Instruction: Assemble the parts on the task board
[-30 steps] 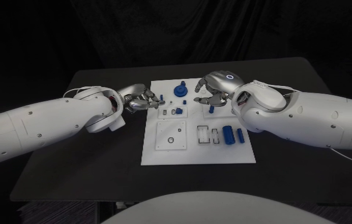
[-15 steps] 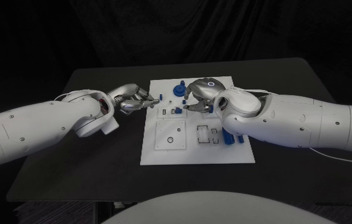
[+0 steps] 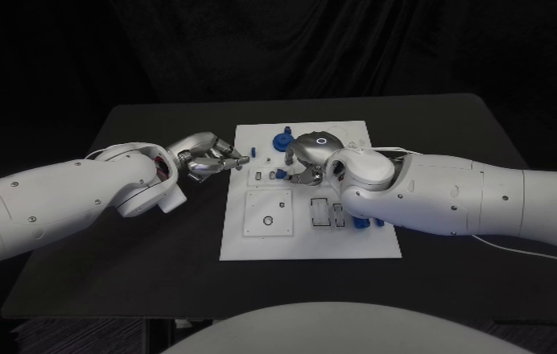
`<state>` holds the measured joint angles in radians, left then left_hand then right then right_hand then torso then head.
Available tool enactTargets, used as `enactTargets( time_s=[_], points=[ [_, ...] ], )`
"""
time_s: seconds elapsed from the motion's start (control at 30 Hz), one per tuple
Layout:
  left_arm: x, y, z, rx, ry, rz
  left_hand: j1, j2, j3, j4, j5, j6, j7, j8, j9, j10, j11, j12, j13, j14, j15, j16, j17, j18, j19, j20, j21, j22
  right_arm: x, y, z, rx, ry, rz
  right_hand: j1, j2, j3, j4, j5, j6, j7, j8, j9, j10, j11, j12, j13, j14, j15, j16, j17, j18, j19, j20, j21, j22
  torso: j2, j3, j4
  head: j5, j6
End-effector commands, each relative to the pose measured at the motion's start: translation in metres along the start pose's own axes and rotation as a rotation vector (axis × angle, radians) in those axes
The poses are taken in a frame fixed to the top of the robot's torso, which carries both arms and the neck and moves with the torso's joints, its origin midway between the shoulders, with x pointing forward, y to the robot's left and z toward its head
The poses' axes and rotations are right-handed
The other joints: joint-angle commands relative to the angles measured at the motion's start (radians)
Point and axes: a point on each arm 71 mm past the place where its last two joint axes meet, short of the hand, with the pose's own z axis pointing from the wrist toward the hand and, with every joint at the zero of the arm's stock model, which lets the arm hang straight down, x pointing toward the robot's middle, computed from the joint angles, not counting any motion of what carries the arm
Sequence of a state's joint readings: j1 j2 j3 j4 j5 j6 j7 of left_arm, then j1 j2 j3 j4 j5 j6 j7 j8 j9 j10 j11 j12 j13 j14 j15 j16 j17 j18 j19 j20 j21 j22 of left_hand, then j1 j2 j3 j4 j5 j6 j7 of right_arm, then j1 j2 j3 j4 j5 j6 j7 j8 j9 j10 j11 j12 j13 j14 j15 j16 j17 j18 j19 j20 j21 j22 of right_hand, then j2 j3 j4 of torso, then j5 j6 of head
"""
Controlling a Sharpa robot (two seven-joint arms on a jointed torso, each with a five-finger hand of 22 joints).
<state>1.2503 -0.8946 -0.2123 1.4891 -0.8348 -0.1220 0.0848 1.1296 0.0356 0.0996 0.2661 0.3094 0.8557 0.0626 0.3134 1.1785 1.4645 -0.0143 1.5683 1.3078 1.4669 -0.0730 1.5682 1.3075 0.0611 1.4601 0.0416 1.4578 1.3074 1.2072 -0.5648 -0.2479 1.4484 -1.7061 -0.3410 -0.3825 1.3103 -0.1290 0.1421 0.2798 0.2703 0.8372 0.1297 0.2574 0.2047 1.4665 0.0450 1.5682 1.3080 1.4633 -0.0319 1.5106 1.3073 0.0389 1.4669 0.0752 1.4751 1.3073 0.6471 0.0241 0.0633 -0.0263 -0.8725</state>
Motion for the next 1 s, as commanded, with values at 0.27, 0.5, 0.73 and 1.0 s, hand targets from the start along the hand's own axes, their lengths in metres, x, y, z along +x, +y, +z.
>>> enactTargets(
  time_s=[0.27,0.5,0.73,1.0],
  points=[
    [0.001,0.001,0.0,-0.005,0.017,-0.019,0.011,0.0,-0.005,0.0,0.008,0.006,0.001,-0.005,0.001,0.106,0.004,0.003,0.263,0.104,0.009,0.003,0.263,-0.014,0.001,0.006,0.0,0.107,0.007,0.003,0.004,0.002,0.013,-0.017,-0.012,0.005,-0.002,-0.001,-0.007,-0.009,0.001,-0.002,0.004,0.104,0.005,0.003,0.263,0.088,0.008,-0.009,0.167,-0.011,0.06,0.006,-0.011,0.227,0.0,-0.002,-0.0016,0.0,0.0],
    [0.001,0.002,0.001,-0.012,0.025,-0.019,0.011,0.0,-0.005,0.0,0.008,0.006,0.001,-0.005,0.001,0.106,0.004,0.003,0.263,0.104,0.009,0.003,0.263,-0.014,0.0,0.006,0.0,0.107,0.011,0.008,0.007,-0.017,0.017,-0.016,0.002,0.016,0.009,-0.017,0.055,-0.003,0.001,0.007,0.018,0.104,0.005,0.003,0.263,0.088,0.008,-0.009,0.165,-0.01,0.058,0.007,-0.013,0.226,-0.001,-0.0024,-0.0019,-0.002,0.0],
    [0.001,0.003,0.002,-0.018,0.03,-0.019,0.012,0.001,-0.005,0.0,0.01,0.007,0.0,-0.006,0.0,0.106,0.004,0.003,0.263,0.104,0.009,0.003,0.263,-0.013,-0.002,0.006,-0.002,0.104,0.018,0.012,0.01,-0.038,0.022,-0.01,0.018,0.023,0.033,-0.038,0.188,0.001,0.001,0.012,0.031,0.104,0.004,0.003,0.263,0.087,0.008,-0.008,0.162,-0.009,0.055,0.007,-0.015,0.225,0.0,-0.0029,-0.0006,-0.005,0.0],
    [0.002,0.004,0.004,-0.022,0.037,-0.02,0.014,0.002,-0.005,0.001,0.011,0.007,0.0,-0.007,0.0,0.106,0.004,0.003,0.263,0.104,0.009,0.003,0.263,-0.012,-0.004,0.006,-0.004,0.102,0.024,0.015,0.013,-0.054,0.027,-0.007,0.045,0.031,0.07,-0.068,0.252,0.035,-0.007,0.029,0.046,0.104,-0.003,0.003,0.263,0.087,0.003,-0.006,0.162,-0.009,0.054,0.004,-0.015,0.224,0.0,-0.0044,-0.0011,-0.004,0.0]
  ],
)
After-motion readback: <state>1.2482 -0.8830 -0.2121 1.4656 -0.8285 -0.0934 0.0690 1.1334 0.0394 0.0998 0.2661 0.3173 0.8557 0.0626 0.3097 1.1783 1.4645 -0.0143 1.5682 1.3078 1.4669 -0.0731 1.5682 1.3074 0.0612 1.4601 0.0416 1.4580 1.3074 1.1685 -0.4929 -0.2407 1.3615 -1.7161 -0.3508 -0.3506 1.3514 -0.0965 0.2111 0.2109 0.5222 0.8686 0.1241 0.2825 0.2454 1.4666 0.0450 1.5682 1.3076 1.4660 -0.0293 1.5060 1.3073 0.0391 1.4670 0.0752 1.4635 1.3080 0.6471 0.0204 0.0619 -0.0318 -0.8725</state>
